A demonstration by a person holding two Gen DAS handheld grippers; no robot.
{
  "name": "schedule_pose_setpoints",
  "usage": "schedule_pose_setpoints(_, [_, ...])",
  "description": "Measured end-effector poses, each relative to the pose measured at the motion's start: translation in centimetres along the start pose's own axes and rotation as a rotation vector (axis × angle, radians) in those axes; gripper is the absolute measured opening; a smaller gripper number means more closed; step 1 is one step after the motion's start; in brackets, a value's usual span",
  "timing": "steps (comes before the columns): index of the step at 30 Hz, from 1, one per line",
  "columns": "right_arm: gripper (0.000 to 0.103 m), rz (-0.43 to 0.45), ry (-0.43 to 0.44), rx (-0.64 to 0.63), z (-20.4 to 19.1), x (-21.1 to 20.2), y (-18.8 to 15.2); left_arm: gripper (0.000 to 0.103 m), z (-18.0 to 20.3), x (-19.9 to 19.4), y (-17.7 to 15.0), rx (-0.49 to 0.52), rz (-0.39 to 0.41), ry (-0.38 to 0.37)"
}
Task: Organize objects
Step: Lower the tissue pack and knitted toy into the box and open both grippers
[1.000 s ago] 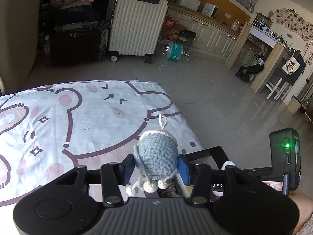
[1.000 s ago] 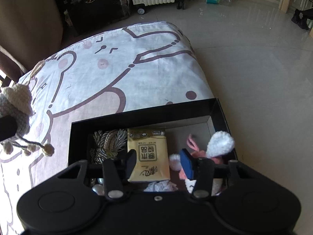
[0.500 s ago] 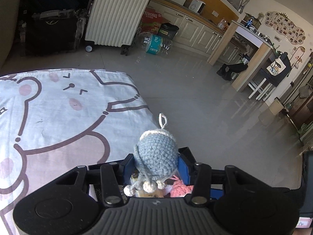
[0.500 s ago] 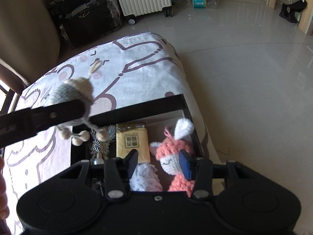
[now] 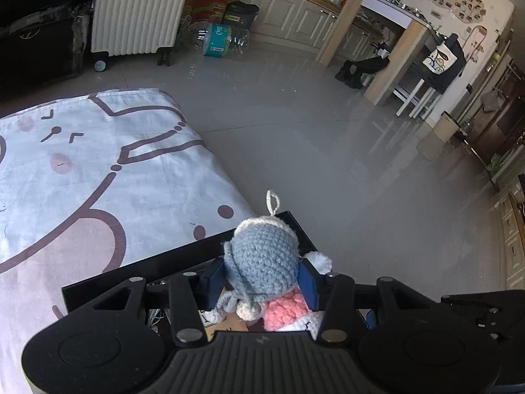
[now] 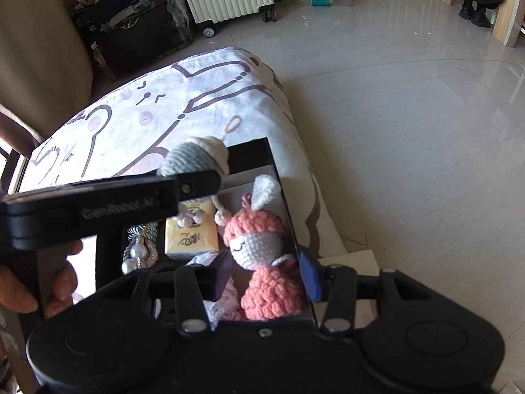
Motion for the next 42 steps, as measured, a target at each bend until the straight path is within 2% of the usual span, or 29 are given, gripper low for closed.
schedule_pose_setpoints(5, [0.049,-0.006,0.005,-0.006,0.2,0.3,0.0,0.049,0.7,1.3,-0.2,0.034,-0.029,-0.028])
schedule_pose_setpoints(7, [0.050,-0.009,0.003,-0.015,0.1,0.4,0.0,0.054,0.4,1.5,-0.3,0.002,-0.049,-0.026])
schedule_pose_setpoints(8, [0.050,-0.011,0.003,-0.017,0.1,0.5,0.0,0.061,0.1,1.5,-0.3,-0.024,-0.057,-0.023])
schedule_pose_setpoints(11, [0.050,-0.013,0.003,-0.017,0.2,0.5,0.0,0.062,-1.0,1.1,-0.2,-0.082,-0.050,-0.012])
schedule_pose_setpoints(13, [0.050,-0.014,0.003,-0.017,0.2,0.5,0.0,0.055,-1.6,0.7,-0.2,-0.111,-0.051,-0.004])
schedule_pose_setpoints(15, [0.050,-0.014,0.002,-0.018,0.2,0.5,0.0,0.037,-1.9,0.4,-0.1,-0.135,-0.053,-0.010])
schedule_pose_setpoints(17, [0.050,-0.013,0.002,-0.016,0.2,0.5,-0.1,0.024,-2.0,0.3,0.0,-0.139,-0.056,-0.004])
schedule_pose_setpoints(18, [0.050,-0.014,0.001,-0.015,0.2,0.5,-0.1,0.021,-2.0,0.3,-0.1,-0.139,-0.055,0.002])
schedule_pose_setpoints(25, [0.050,-0.018,-0.001,-0.015,0.1,0.3,-0.1,0.020,-1.5,0.8,-0.4,-0.118,-0.087,0.022])
schedule_pose_setpoints(32, [0.050,0.007,0.011,0.006,0.0,-0.9,0.2,0.020,-1.0,-1.9,0.1,-0.085,-0.058,0.071])
schedule_pose_setpoints(34, [0.050,0.020,0.014,0.006,-0.4,-1.5,0.4,0.024,-1.2,-2.8,0.3,-0.089,-0.059,0.099])
schedule_pose_setpoints(36, [0.050,0.038,0.012,0.005,-0.7,-2.0,0.6,0.036,-1.6,-3.7,0.4,-0.090,-0.058,0.135])
schedule_pose_setpoints(40, [0.050,0.057,0.001,0.020,-0.9,-2.8,0.7,0.046,-2.4,-5.2,0.2,-0.087,-0.066,0.188])
schedule_pose_setpoints(42, [0.050,0.062,-0.002,0.033,-0.9,-3.0,0.7,0.056,-2.9,-5.9,-0.2,-0.083,-0.070,0.218])
Point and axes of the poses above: each gripper's, at about its wrist camera, not at the fingertips, and x roughly the way its jaws point, z to its right, y to its top, the point moved 2 cm from there along x, roughly the way its jaws point, and after that the axes turned 2 degrees about -y, right-handed, at the moved point
